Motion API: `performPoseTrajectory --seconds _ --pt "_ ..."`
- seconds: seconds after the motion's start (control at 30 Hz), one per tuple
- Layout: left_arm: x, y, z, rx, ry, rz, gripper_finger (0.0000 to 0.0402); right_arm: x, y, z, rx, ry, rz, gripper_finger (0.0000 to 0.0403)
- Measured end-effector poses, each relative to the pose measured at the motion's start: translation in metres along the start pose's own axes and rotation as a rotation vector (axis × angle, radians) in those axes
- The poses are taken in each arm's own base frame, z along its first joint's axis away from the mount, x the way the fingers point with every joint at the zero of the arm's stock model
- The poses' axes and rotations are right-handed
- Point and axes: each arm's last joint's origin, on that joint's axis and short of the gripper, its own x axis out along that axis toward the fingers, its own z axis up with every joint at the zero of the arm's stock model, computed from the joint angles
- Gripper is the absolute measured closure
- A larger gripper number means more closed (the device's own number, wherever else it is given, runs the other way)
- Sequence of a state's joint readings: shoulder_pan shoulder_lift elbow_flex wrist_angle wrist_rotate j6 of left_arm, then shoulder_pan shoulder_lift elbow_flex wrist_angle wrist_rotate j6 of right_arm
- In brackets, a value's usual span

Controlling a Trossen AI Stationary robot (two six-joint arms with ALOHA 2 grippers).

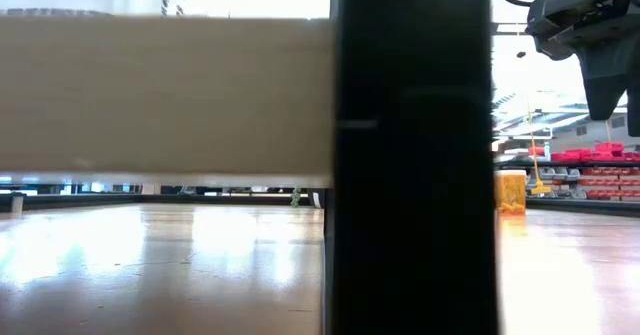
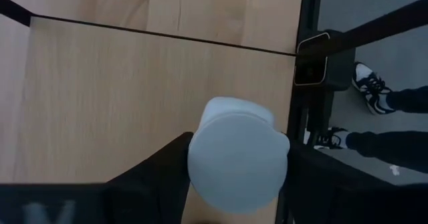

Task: Pick and place medicine bottles onto shelf by color
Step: Put the white and blue medicine bottle on the shelf, then put the orange medicine bottle on the shelf

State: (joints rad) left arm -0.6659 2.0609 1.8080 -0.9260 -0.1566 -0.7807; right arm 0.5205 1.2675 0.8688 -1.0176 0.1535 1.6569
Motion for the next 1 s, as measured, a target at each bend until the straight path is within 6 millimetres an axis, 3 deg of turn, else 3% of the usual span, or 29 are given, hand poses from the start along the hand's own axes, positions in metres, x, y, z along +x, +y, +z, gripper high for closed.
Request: performPoseTrajectory --seconds 0.4,0.7,1.0 --pt "0.000 -0.001 -0.001 -0.015 0.035 -0.039 0.0116 0.000 0.000 0.000 -0.007 -0.003 0.000 0.0089" --pt "-0.003 -0.001 -0.001 -0.013 0.042 -0.055 0.0100 0.000 0.000 0.000 -0.024 -0.010 0.000 0.0089" --pt "-0.034 0.014 0.003 -0.009 0.047 -0.039 0.0099 0.000 0.000 0.000 -0.055 -0.011 0.002 0.0089"
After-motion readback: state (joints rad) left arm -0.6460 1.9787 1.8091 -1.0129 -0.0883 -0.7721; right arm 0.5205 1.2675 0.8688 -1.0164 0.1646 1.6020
